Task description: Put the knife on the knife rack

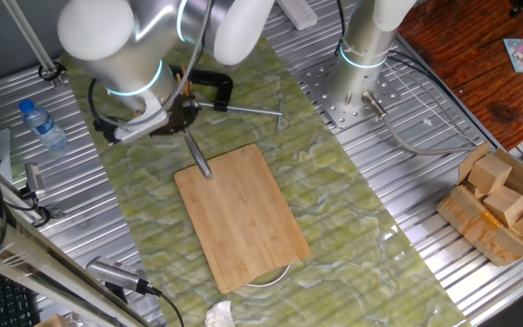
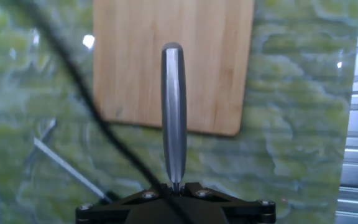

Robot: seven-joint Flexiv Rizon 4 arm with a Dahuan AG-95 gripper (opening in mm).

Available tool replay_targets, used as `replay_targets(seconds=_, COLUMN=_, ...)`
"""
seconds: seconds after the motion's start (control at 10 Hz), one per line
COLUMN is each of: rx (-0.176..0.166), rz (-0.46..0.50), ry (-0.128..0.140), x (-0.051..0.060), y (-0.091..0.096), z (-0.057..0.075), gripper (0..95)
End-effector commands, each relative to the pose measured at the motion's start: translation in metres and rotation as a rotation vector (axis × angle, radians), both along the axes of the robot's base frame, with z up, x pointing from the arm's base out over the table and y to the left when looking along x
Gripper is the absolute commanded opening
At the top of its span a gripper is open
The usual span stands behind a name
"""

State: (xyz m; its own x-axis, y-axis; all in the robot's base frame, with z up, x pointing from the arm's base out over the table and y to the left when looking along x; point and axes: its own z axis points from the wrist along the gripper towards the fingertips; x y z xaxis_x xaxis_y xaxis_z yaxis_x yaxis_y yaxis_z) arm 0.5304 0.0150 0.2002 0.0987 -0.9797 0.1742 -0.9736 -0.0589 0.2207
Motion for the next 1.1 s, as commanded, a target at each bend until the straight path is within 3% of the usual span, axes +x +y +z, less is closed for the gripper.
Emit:
replay_targets(seconds=0.1, rx=-0.003, rz=0.081, ry=0.001, x=-0.0012, y=-0.0142, z=0.0022, gripper=0.0)
replay_targets(seconds=0.3, rx=-0.012, rz=0.104, ry=0.004, x=0.0027, y=-0.0143, z=0.0037, gripper=0.0)
replay_targets(seconds=0.7, rx=0.026, rz=-0.064, ry=-0.009, x=0.0036, y=-0.0137, z=0.0043, gripper=0.0)
replay_targets(seconds=0.9, rx=0.037, rz=-0.167, ry=-0.030, x=0.0036, y=-0.0137, z=0.0043, gripper=0.0)
replay_targets(seconds=1.1, rx=0.037, rz=-0.171, ry=-0.030, x=0.0036, y=-0.0137, z=0.0043, gripper=0.0)
